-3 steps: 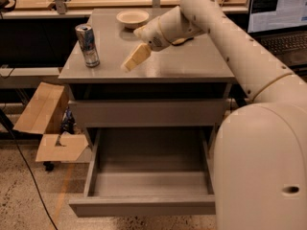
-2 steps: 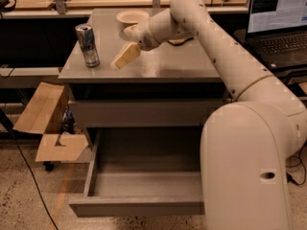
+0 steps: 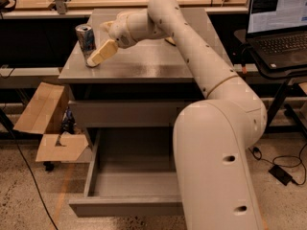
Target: Place redbull can into middle drawer
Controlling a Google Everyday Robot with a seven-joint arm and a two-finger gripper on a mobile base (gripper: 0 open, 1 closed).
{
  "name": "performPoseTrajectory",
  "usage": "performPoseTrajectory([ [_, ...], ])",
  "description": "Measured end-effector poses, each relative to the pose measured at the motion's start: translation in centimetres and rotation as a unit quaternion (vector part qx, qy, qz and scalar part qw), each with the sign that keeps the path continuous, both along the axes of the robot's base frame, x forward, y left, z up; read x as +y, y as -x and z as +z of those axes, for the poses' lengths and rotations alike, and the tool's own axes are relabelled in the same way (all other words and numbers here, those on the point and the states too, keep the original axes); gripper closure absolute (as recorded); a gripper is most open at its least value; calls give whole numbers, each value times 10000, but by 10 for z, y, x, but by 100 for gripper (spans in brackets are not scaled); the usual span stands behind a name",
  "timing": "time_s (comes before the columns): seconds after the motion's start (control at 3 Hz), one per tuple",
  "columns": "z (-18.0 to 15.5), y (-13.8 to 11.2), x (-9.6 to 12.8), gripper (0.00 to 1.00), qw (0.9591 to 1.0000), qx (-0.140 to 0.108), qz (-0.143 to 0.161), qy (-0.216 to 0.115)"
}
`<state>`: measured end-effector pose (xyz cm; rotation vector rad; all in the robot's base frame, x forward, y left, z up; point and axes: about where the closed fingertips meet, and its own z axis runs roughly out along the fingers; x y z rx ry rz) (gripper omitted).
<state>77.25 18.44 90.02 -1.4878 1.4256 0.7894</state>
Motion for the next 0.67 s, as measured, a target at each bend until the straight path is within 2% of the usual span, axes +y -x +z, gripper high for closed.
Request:
performPoseTrajectory([
  [0.33,1,1,34,0,9995,5,246,-200],
  [0.67,0,2,54,16,9987,10,408,-320],
])
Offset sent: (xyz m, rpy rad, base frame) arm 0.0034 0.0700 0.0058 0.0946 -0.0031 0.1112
